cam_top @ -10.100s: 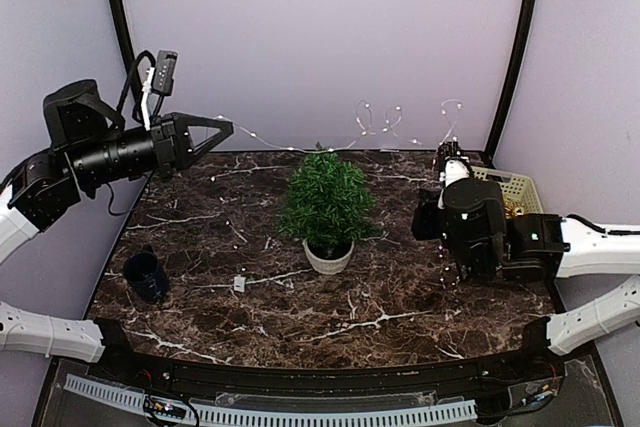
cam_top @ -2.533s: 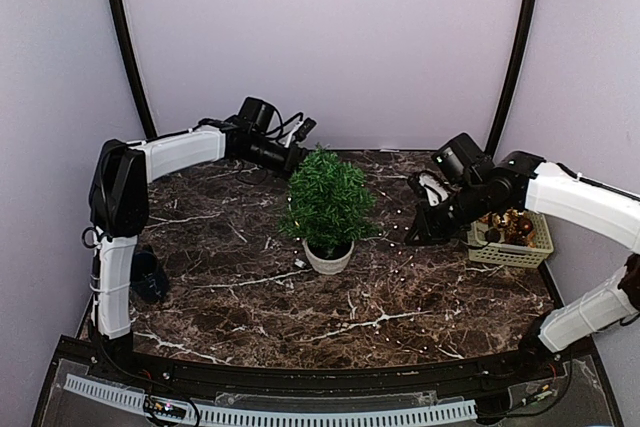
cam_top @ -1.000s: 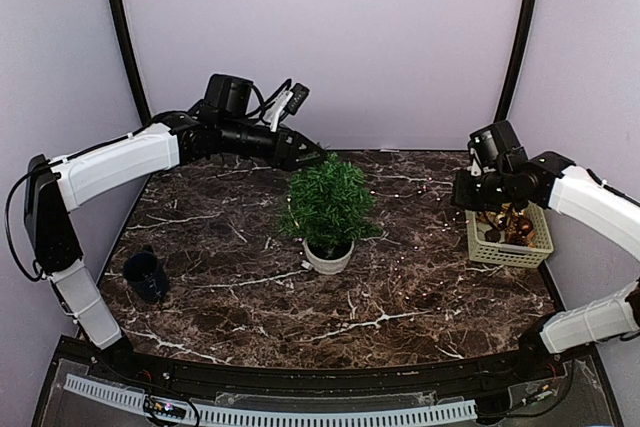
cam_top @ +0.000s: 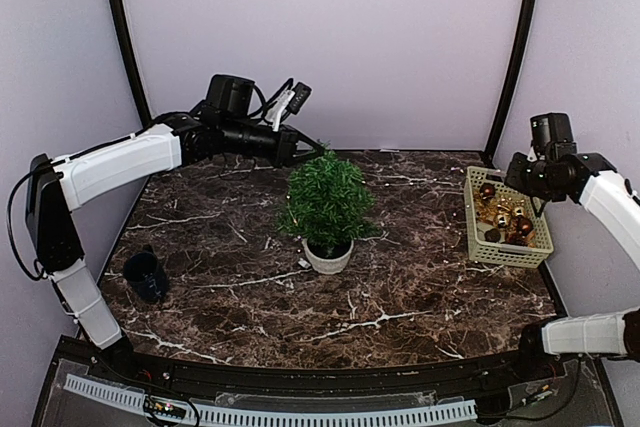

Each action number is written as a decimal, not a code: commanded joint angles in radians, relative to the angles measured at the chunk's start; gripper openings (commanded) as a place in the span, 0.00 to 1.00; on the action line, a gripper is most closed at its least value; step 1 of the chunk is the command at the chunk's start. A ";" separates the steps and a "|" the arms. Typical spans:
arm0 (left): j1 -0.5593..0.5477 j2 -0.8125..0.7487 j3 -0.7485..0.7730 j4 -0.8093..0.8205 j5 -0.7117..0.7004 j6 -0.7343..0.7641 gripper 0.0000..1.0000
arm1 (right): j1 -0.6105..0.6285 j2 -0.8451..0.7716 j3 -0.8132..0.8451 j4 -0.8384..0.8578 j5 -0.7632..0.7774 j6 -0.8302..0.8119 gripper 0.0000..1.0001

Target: Decorate the small christmas tree

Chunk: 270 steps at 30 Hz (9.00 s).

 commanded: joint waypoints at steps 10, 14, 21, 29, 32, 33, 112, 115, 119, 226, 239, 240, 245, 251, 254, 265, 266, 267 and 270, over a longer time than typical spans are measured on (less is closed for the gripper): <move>-0.004 -0.088 0.013 -0.053 -0.035 0.064 0.00 | -0.101 -0.018 -0.057 0.077 -0.210 -0.055 0.00; 0.002 -0.097 0.026 -0.090 -0.060 0.091 0.00 | -0.103 -0.038 -0.102 0.042 -0.090 -0.045 0.00; 0.026 -0.136 0.020 -0.179 -0.098 0.154 0.00 | -0.107 -0.032 -0.104 0.055 0.011 -0.006 0.00; 0.071 -0.204 -0.040 -0.196 -0.108 0.160 0.00 | -0.110 -0.004 -0.058 0.064 0.067 0.006 0.00; 0.087 -0.216 -0.051 -0.205 -0.101 0.164 0.00 | -0.112 -0.001 -0.048 0.067 0.067 0.007 0.00; 0.089 -0.219 -0.054 -0.207 -0.101 0.167 0.00 | -0.113 0.001 -0.046 0.066 0.067 0.007 0.00; 0.148 -0.471 -0.165 -0.168 -0.324 0.202 0.89 | 0.762 0.054 -0.016 0.375 -0.526 0.026 0.00; 0.027 -0.491 -0.181 -0.192 -0.323 0.196 0.81 | 0.772 0.082 -0.016 0.431 -0.525 0.028 0.00; -0.117 -0.498 -0.246 -0.138 -0.218 0.085 0.73 | 0.779 0.113 -0.008 0.480 -0.533 0.033 0.00; -0.258 -0.519 -0.372 -0.273 -0.276 -0.076 0.00 | 0.881 0.624 -0.069 1.100 0.265 0.082 0.04; -0.229 -0.569 -0.534 -0.213 -0.362 -0.148 0.00 | 0.887 0.348 -0.165 0.664 0.588 0.111 0.00; -0.226 -0.570 -0.540 -0.205 -0.365 -0.152 0.00 | 0.889 0.323 -0.172 0.632 0.597 0.107 0.00; -0.215 -0.580 -0.554 -0.191 -0.430 -0.158 0.00 | 0.901 0.205 -0.146 0.502 0.484 0.015 0.00; -0.173 -0.621 -0.567 -0.152 -0.477 -0.163 0.00 | 0.940 0.155 -0.005 0.351 0.392 -0.030 0.00; -0.131 -0.629 -0.579 -0.132 -0.460 -0.174 0.00 | 0.963 0.219 0.118 0.305 0.383 -0.060 0.00; -0.059 -0.665 -0.606 -0.087 -0.539 -0.185 0.00 | 0.993 0.556 0.542 0.177 0.595 -0.097 0.00; -0.055 -0.670 -0.614 -0.078 -0.541 -0.186 0.00 | 0.992 0.568 0.554 0.179 0.595 -0.097 0.00; -0.046 -0.679 -0.618 -0.073 -0.543 -0.188 0.00 | 0.993 0.577 0.577 0.182 0.595 -0.099 0.00; -0.024 -0.689 -0.628 -0.046 -0.541 -0.185 0.00 | 0.991 0.587 0.612 0.192 0.606 -0.108 0.00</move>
